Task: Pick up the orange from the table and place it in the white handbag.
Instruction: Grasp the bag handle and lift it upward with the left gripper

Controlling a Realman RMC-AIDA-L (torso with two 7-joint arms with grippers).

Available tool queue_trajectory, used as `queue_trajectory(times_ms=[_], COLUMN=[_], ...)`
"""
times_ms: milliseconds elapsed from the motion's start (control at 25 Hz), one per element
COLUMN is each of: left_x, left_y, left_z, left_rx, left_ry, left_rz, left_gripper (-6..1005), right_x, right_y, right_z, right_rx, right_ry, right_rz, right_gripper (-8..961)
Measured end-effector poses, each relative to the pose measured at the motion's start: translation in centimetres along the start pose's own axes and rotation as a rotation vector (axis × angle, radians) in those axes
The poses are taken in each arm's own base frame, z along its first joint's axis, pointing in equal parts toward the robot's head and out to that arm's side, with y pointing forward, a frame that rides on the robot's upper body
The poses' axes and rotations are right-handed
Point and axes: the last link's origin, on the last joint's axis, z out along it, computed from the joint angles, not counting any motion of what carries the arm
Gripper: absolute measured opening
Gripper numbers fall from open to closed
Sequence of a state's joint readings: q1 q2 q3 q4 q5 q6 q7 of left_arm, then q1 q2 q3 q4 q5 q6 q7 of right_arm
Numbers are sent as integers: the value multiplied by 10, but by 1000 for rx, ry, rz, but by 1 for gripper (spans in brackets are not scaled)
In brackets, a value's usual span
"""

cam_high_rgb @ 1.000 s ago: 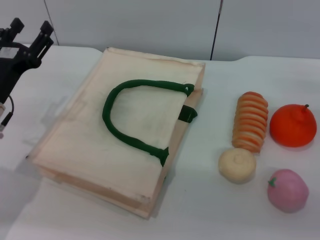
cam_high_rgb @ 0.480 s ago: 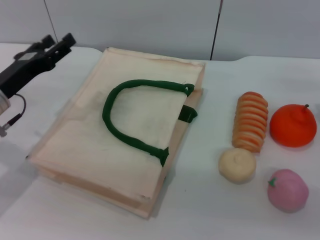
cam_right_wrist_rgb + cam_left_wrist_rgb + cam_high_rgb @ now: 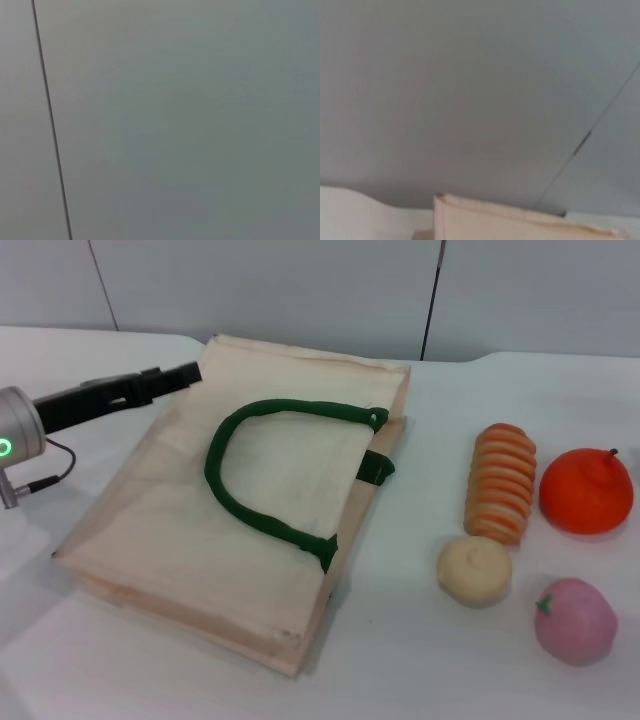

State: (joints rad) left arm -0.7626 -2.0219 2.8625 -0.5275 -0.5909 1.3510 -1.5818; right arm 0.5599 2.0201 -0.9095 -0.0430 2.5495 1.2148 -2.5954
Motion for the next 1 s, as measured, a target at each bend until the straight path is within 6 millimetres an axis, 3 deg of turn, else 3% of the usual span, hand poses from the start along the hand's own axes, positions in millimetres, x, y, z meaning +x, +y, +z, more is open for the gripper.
queue_trajectory(times_ms=[1000], left_x=[3], left_y=[15], left_z=[34], left_rx=[52], left_ry=[-400], left_rz=[83], left_gripper=[789], right_x=[0], right_y=[-2], right_z=[-1], right_rx=[12], right_ry=[-4], right_rz=[4], right_gripper=[863])
